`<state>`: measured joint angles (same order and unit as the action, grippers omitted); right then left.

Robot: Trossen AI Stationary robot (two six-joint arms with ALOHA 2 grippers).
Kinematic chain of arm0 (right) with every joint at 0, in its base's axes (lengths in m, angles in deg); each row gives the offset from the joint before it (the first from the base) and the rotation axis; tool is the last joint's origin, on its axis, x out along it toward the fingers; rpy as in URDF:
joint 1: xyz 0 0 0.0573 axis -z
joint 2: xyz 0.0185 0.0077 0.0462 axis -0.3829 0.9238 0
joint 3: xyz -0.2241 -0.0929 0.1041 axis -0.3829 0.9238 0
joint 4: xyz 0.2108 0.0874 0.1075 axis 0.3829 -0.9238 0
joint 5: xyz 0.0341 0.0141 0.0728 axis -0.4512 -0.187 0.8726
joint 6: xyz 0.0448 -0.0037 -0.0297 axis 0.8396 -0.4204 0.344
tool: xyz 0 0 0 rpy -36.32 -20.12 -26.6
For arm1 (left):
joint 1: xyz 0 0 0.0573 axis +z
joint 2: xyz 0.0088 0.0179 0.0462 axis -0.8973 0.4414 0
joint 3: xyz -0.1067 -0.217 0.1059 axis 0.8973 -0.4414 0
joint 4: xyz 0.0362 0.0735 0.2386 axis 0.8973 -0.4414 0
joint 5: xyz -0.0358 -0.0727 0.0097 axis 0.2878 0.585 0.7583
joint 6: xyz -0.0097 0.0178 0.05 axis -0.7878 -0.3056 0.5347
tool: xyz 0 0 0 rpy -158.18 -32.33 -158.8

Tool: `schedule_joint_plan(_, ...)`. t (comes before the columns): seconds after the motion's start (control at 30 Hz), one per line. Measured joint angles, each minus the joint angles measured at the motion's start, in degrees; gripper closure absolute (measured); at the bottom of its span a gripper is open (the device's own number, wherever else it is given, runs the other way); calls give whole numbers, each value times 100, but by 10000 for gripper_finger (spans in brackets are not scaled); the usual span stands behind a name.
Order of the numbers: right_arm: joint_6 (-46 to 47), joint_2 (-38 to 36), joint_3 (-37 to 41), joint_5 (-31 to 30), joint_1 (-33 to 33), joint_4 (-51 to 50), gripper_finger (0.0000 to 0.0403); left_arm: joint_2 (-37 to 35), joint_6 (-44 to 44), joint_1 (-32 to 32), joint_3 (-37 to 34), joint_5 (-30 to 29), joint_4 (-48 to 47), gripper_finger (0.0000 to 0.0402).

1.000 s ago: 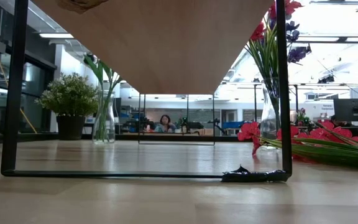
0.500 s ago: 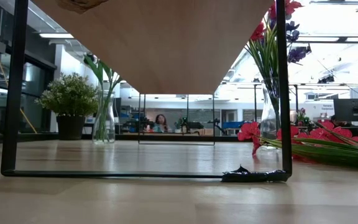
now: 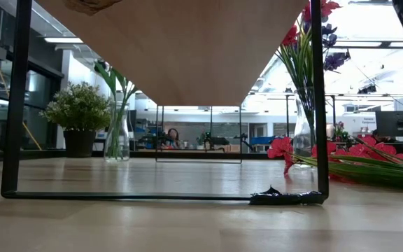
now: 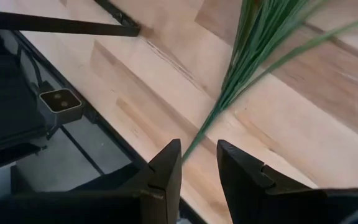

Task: Pick and place flowers into a vace then onto a shelf
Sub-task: Put the red flowers into the right vase

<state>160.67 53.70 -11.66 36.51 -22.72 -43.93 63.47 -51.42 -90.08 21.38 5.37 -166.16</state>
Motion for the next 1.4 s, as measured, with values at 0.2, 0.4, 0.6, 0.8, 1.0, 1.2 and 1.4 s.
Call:
schedule_joint_plan(0.2,-166,0,3,7,51,-11,308,0,0,1,0,2,0,250)
schedule_joint_plan(0.4,-465,0,3,5,66,-7,308,0,0,0,0,4,-1,250)
schedule_joint_plan(0.6,-565,0,3,-47,64,-5,308,0,0,-1,0,7,0,250)
schedule_joint_plan(0.8,-569,0,3,-183,64,90,308,0,0,-1,2,5,0,250)
schedule_joint_plan(1.0,-503,-2,3,-65,64,118,308,0,0,-1,0,2,-2,250)
schedule_joint_plan(1.2,-239,-2,3,243,128,-56,308,0,0,0,-1,0,-2,250)
schedule_joint_plan(1.4,-261,-2,3,198,140,-103,303,0,0,0,-1,0,-2,250)
